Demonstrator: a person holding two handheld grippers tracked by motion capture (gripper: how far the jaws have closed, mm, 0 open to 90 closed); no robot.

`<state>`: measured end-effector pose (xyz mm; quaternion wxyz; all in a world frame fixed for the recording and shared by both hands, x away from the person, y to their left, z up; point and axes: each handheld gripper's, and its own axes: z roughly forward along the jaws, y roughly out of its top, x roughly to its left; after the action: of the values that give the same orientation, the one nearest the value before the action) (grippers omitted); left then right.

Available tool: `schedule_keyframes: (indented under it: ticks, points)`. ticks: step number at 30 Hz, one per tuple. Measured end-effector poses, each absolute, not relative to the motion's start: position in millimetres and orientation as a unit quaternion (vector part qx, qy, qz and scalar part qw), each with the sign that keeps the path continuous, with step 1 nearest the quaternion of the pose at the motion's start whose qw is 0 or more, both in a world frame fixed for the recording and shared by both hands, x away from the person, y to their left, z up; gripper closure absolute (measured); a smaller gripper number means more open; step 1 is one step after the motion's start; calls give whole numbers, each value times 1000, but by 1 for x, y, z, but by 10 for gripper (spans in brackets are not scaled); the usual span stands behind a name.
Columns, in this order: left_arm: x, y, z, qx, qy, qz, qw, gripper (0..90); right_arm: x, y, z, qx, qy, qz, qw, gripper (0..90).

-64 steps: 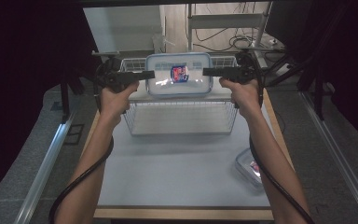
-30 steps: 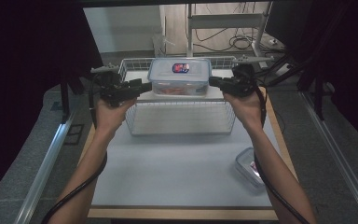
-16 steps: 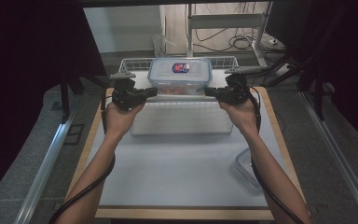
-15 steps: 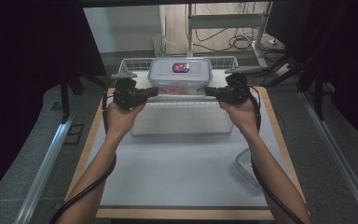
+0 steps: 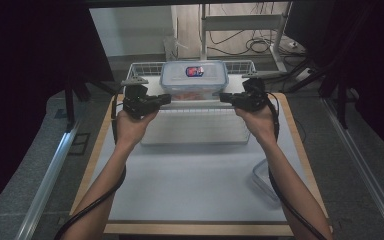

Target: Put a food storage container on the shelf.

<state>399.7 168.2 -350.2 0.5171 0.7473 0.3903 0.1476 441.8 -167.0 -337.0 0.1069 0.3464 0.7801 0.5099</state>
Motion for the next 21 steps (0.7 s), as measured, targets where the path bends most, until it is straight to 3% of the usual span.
schedule_keyframes:
  ticks: [4, 5, 8, 10, 21]
  points:
    - [386, 167, -352, 756, 379, 159, 509, 716, 431, -166, -337, 335, 784, 511, 108, 811]
    - [379, 168, -354, 757, 374, 163, 510, 638, 424, -166, -337, 330, 788, 508, 111, 770]
    - [371, 169, -357, 758, 372, 163, 510, 578, 417, -166, -339, 324, 789, 508, 117, 724]
    - [363, 170, -361, 762, 369, 161, 508, 489, 410, -166, -341, 319, 792, 507, 118, 676]
    - [329, 174, -394, 785, 354, 150, 485, 239, 369, -170, -373, 296, 813, 482, 137, 374]
